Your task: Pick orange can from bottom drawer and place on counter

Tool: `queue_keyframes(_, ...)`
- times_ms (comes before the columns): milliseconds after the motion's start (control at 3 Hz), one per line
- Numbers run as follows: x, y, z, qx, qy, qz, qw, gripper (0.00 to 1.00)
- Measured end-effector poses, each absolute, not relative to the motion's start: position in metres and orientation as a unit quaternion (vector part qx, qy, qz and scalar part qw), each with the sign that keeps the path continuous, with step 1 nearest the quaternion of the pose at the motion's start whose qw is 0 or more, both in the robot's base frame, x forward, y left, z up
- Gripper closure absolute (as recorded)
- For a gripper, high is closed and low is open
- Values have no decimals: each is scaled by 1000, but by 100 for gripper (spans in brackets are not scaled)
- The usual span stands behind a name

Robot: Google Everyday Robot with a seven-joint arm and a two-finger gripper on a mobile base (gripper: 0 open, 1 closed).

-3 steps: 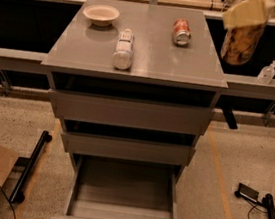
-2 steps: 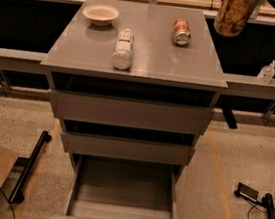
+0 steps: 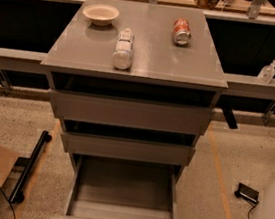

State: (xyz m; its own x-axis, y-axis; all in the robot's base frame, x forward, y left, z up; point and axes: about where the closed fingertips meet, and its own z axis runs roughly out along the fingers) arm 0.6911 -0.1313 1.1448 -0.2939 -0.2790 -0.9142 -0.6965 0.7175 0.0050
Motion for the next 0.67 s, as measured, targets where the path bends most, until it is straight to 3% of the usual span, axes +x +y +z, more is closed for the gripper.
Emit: queue_keyframes(667, 758, -124, 1089, -270, 809, 215, 475, 100)
